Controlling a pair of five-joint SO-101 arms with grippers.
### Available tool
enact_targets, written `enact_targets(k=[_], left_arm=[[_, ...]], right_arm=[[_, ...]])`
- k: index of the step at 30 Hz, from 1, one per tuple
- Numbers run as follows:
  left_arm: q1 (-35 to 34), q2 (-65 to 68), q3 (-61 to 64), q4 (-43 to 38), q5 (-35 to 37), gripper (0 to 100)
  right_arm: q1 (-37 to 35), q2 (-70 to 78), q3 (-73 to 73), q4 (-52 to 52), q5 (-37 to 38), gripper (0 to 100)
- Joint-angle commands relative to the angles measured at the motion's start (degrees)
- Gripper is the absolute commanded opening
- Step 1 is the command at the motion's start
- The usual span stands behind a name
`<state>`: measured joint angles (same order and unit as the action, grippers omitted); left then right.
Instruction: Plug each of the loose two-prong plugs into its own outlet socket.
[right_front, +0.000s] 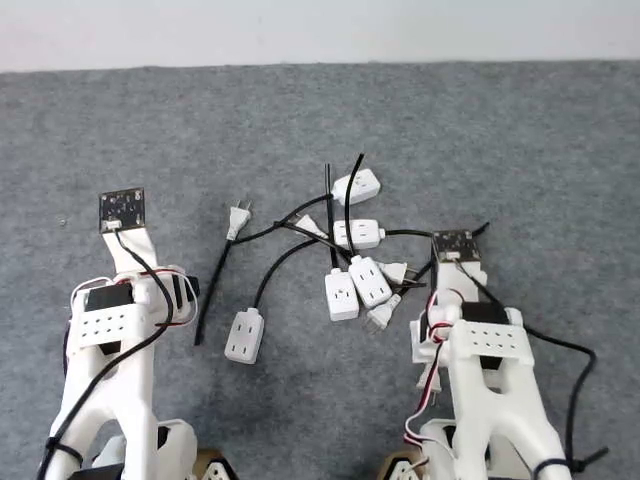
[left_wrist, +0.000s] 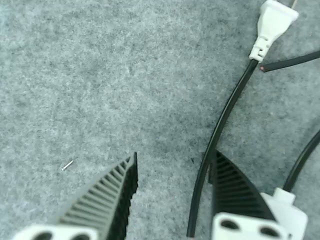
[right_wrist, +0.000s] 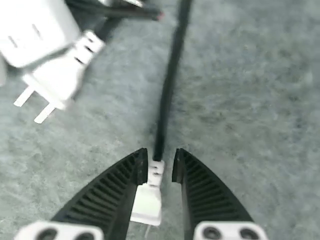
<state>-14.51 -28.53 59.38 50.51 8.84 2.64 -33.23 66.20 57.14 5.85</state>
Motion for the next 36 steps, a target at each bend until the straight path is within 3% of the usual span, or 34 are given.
enact_targets(k=[1, 15, 30, 34, 36], left_arm=[[0.5, -0.2, -0.4, 0.3, -0.8, 22], [0.5, -0.2, -0.4, 0.0, -0.8, 22], [0.5, -0.2, -0.4, -0.1, -0.8, 22], [0.5, -0.2, -0.4, -0.1, -0.8, 22], [0.5, -0.2, -0.4, -0.1, -0.8, 22]], right_arm=[[1.1, -0.6, -0.5, -0.7, 0.0, 9.8], [0.7, -0.6, 0.1, 2.4, 6.8, 9.8], [-3.5, -0.6, 1.9, 2.9, 6.9, 9.1], [-3.3, -0.6, 1.9, 2.9, 7.3, 0.1], [-3.2, -0.5, 1.9, 2.9, 7.3, 1.5]])
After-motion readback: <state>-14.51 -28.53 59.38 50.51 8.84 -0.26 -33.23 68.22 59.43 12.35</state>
